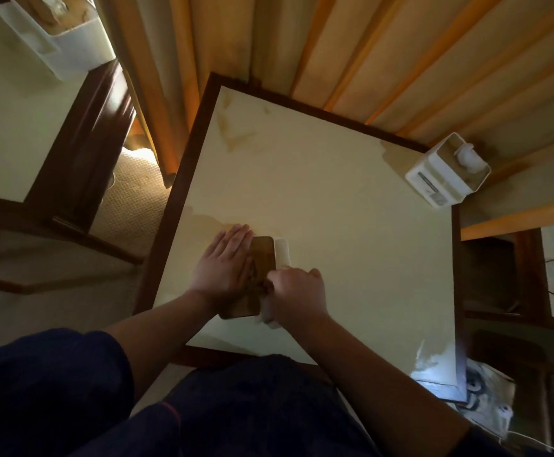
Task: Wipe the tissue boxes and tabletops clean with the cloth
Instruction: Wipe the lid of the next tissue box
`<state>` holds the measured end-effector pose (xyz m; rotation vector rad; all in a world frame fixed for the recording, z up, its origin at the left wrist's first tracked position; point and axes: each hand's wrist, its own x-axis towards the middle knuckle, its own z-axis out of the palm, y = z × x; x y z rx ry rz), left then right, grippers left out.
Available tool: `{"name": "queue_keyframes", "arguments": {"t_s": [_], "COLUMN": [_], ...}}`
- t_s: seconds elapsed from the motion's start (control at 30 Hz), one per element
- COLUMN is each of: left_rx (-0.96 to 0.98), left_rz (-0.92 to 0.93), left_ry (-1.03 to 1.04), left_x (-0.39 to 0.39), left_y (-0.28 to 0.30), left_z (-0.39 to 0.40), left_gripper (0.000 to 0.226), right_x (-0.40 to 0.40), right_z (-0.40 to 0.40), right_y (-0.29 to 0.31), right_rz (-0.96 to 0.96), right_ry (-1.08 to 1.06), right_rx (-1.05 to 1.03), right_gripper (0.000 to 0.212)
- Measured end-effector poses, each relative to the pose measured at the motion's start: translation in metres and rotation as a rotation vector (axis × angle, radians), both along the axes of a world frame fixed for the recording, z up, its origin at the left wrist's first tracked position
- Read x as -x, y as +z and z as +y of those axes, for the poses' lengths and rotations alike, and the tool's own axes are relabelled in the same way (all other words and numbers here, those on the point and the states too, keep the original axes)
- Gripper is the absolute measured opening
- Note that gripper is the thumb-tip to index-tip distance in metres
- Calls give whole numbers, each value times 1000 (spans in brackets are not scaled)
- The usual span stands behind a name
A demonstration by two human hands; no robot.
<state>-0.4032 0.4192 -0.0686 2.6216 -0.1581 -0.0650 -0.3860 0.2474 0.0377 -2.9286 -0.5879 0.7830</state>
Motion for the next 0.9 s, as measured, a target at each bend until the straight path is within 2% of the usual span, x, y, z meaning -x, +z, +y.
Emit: {"name": "queue_keyframes", "arguments": {"t_s": [0.13, 0.27, 0.47, 0.5, 0.57, 0.73, 0.8, 0.87, 0.9], "left_rx": [13, -2, -9, -2, 1, -33, -45, -52, -52], "left_rz": [-3, -12, 53, 50, 33, 13, 12, 15, 10], "left_ry": [3, 21, 14, 7, -9, 13, 13, 8, 3], "left_x": [3, 4, 0, 0, 0, 3, 4, 2, 2], "left_y": [7, 9, 7, 5, 3, 6, 4, 1, 0], "left_z": [-3, -6, -4, -2, 0, -2, -2, -1, 0], "left_gripper": [73, 63, 73, 73, 72, 65, 64, 64, 64], "right_x": [-32, -49, -15, -7, 12, 40, 43, 44, 43], "right_z": [18, 26, 12, 7, -6, -28, -28, -27, -26], "right_y": [-4, -18, -35, -36, -38, -34, -32, -24, -19], "right_rz": [-92, -197, -204, -225, -279, -227, -205, -169, -119], "right_ry": [-64, -145, -89, -79, -27, 37, 57, 112, 138], "right_rx": [0, -59, -115, -138, -158, -163, -125, -87, -57], "right_gripper": [16, 22, 31, 28, 10, 25, 20, 4, 7]}}
